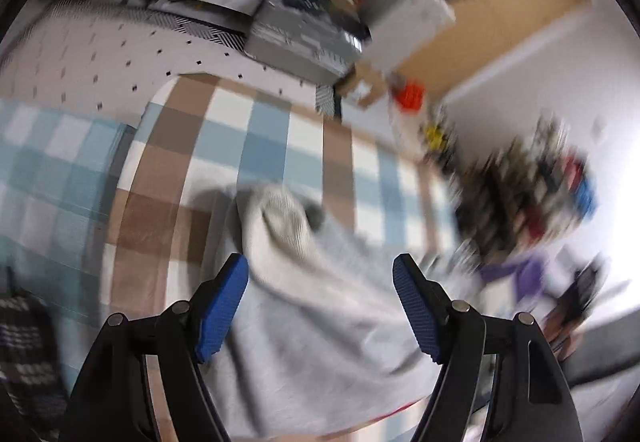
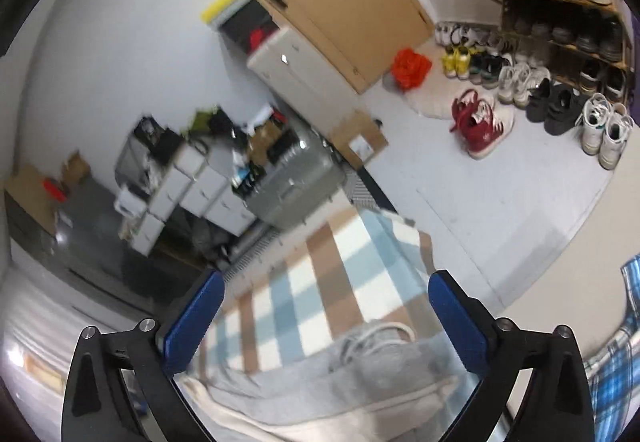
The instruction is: Fold large clothes
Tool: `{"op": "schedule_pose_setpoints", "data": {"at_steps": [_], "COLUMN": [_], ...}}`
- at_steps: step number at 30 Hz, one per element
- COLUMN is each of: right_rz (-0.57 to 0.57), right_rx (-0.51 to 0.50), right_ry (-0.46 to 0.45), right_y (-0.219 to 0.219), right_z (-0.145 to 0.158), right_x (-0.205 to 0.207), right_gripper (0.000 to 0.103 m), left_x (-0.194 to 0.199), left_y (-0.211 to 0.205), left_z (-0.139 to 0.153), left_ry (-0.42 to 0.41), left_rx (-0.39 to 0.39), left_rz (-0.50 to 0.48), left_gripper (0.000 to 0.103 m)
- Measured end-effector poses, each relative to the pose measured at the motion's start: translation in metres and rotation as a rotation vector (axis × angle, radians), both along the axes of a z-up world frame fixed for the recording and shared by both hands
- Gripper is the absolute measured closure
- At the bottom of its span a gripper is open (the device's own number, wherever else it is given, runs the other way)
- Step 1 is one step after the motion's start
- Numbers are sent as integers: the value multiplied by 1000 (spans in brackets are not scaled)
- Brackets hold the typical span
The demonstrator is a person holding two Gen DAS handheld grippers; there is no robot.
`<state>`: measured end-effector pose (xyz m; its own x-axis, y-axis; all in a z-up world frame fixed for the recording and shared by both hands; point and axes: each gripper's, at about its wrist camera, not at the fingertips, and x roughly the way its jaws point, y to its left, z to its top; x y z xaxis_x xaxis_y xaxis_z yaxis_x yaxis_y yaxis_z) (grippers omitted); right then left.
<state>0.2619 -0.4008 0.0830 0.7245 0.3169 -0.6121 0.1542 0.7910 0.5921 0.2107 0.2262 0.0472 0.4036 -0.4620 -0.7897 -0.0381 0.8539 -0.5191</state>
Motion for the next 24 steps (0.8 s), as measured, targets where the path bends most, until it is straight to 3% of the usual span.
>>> {"op": "schedule_pose_setpoints", "data": {"at_steps": [3,4,5,8,11,15,16,18,20,24], "right_rz": [176,244,320,537,709,743,753,777,797,864], "right_rx": [-282,-445,-598,-868,-923,-943,-917,-874,-848,-924], "right_ry": [64,78,87,57,58,78,107,176,212,178], "right_y": [53,80,107,171,208,215,213,207,202,213], "right_z": [1,-4,-14,-55,-94,-123,-130,-140,-147,-153], "right_x": [-6,-14,-23,-54,-70,-64,-58,-51,-47,-58], "right_gripper": [0,0,0,0,1,5,10,40,60,67], "left_x": [-13,-16,-18,-25,-25,-22,-21,-19,-21,-25], "left_y": [-37,-48,-55,-85,-99,-104,-106,-111,-123,-144], "left_z": [-15,-22,-24,-39,-46,-44,-43,-41,-41,-43], "left_ry": [22,28,29,18,17,26,17,-11,-25,-74], "left_rx": [127,167,196,322,334,291,298,323,364,396], "left_rz": [-114,-152,-177,-285,-324,-327,-337,-365,-402,-500], "left_gripper": [32,32,32,32,32,32,32,32,32,32]}}
